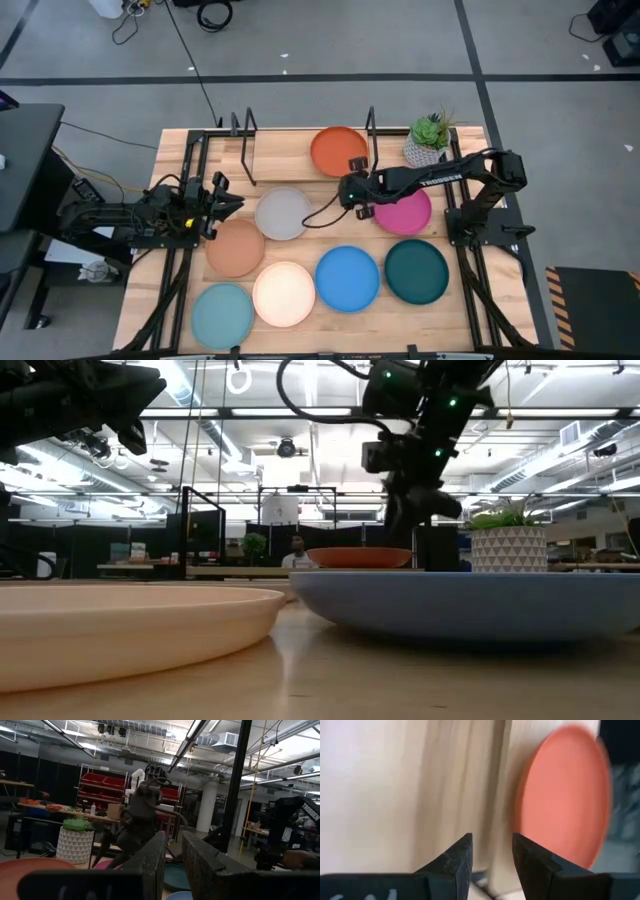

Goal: Place and stack plates onto a shelf
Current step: Stack the pink plate on top of the orange plate, then put the grey plate on the shelf

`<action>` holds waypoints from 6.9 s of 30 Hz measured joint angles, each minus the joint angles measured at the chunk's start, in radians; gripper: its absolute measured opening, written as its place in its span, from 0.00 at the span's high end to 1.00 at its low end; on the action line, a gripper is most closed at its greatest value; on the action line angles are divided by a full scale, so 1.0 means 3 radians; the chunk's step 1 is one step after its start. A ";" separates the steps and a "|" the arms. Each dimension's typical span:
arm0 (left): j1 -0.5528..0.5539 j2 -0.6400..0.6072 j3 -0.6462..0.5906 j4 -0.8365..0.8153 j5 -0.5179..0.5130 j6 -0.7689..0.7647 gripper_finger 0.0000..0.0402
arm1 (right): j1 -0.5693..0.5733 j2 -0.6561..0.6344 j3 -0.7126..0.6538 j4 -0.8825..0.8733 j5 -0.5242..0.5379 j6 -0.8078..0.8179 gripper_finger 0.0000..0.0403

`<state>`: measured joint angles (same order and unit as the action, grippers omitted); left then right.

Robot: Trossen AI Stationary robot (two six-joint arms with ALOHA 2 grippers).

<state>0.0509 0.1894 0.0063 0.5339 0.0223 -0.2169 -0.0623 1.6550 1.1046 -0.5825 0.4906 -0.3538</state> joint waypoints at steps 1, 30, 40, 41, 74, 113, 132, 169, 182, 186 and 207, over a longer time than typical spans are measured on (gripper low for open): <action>0.0001 0.0000 0.0000 0.0001 0.0000 0.0002 0.83 | 0.0025 0.0000 0.0031 -0.0140 -0.0069 0.0210 0.64; 0.0001 0.0000 0.0001 0.0031 -0.0001 0.1270 0.83 | 0.0483 0.0017 -0.0579 -0.0876 -0.0931 0.3302 0.68; 0.0001 0.0000 0.0000 -0.0010 -0.0001 0.1100 0.83 | 0.0498 0.0015 -0.0673 -0.0878 -0.0997 0.3288 0.91; 0.0000 -0.0001 0.0000 -0.0031 -0.0001 0.1065 0.83 | 0.0498 0.0015 -0.0666 -0.0893 -0.0993 0.3267 0.93; 0.0000 -0.0001 0.0001 -0.0195 0.0000 0.0723 0.83 | 0.1005 0.0015 0.0590 -0.0668 -0.0421 0.1132 0.95; 0.0000 0.0001 0.0000 -0.0382 0.0001 -0.0392 0.83 | -0.0704 0.0098 0.0405 0.0112 -0.0917 -0.0384 0.90; 0.0000 0.0000 0.0001 -0.0388 0.0000 -0.0552 0.83 | -0.0485 0.0121 0.0520 0.0566 -0.0298 -0.0363 0.77; 0.0000 0.0000 0.0001 -0.0401 -0.0002 0.0067 0.83 | 0.0011 -0.0057 0.0168 0.0791 -0.0360 0.0432 0.81; 0.0000 0.0000 0.0000 -0.0243 -0.0042 0.0165 0.83 | 0.0481 -0.0131 -0.1382 0.3527 -0.0331 -0.0019 0.83; 0.0001 0.0007 0.0004 -0.0252 -0.0053 -0.0035 0.83 | 0.0544 -0.0132 -0.1646 0.4065 -0.0331 -0.0029 0.83; 0.0003 0.1811 0.1400 -0.2461 -0.0439 -0.0045 0.54 | 0.0956 -0.0131 -0.2457 0.5301 0.0313 -0.0112 0.84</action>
<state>0.0519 0.7327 0.4263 -0.2044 -0.1093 -0.2303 0.2245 1.6157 0.3674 1.0078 0.5846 -0.3874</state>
